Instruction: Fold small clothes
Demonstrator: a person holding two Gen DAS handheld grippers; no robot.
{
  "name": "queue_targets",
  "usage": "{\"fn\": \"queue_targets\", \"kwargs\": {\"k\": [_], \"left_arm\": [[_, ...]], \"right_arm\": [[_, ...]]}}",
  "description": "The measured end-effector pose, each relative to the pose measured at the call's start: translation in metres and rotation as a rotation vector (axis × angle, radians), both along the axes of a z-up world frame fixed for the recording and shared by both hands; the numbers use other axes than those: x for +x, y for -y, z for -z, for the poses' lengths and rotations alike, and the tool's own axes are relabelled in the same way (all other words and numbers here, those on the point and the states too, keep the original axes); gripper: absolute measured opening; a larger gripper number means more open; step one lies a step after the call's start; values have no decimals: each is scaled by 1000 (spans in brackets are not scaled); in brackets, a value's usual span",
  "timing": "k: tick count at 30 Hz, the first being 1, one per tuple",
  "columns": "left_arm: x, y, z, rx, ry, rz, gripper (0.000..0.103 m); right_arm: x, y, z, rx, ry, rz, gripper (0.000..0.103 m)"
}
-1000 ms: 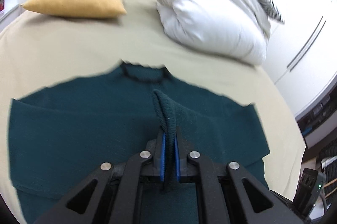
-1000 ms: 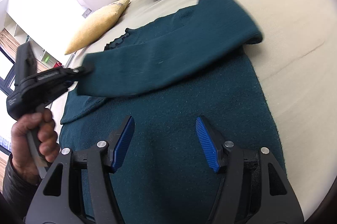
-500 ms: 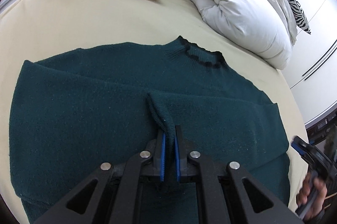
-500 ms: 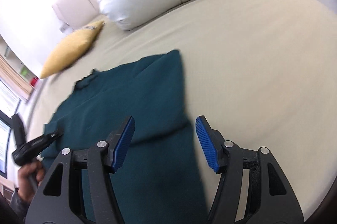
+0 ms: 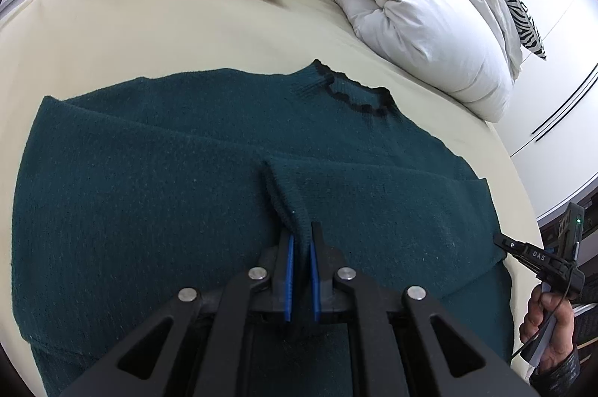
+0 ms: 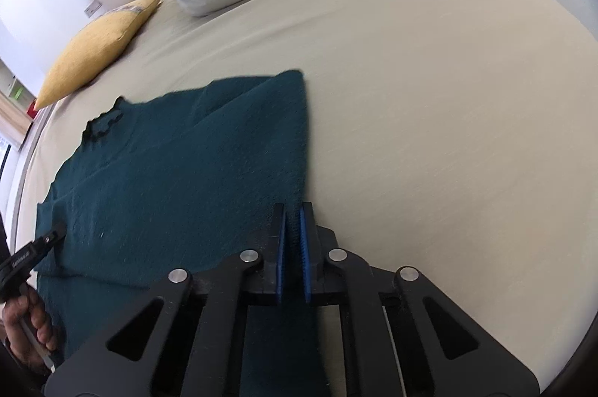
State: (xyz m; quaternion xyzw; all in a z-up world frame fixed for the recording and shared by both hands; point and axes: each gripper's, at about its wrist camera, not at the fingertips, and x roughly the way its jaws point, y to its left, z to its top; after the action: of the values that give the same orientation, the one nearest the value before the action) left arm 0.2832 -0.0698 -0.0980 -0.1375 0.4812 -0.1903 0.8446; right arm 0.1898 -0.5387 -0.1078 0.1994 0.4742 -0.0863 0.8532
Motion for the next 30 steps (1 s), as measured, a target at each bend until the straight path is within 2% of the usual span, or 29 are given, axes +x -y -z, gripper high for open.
{"fn": "queue_targets", "kwargs": {"k": [2,5,8,11,12,13,14,15,16,19,21,23,24,25,30], "left_arm": [[1,0,3,-2,-3,2,8],[3,-3,4,-23,-15,3,8],[6,-4,2,-23,-14,1,8],[8,0,1,2,-1,13,8],[8,0,2,4,0,14,8],[7,0,3,1,0,14,8],[7,-1,4,-3,0,13,8],[8,-2,5,-10,-2,12,8],[9,-3,6,-18,-8,10,8],[9,-4,6,-21,-8,14,9],[9,-4,7,-22,-6,17,10],[10,-6,9,-28,-5,20,10],[10,-6,9,-30,-3,23,10],[10,-6,9,-32,-2,24,10],[5,-7,8,-30,11,19,10]], "right_arm": [[-2,1,10,9,-2,12,5],[-6,-4,13,-35,15,-6,5],[-6,-5,6,-15,6,-40,6],[-12,-2,-15,7,70,-63,10],[-12,4,-24,18,114,-38,13],[-9,8,-29,31,139,-19,25],[-5,11,-31,42,145,-7,31],[4,12,-32,62,146,-1,44],[15,13,-32,74,149,-6,45],[49,14,-17,70,102,-12,45],[65,22,2,108,48,9,40],[77,27,15,87,13,24,25],[80,28,17,53,4,17,14],[80,29,17,32,2,14,8],[77,23,4,-52,29,17,5]]}}
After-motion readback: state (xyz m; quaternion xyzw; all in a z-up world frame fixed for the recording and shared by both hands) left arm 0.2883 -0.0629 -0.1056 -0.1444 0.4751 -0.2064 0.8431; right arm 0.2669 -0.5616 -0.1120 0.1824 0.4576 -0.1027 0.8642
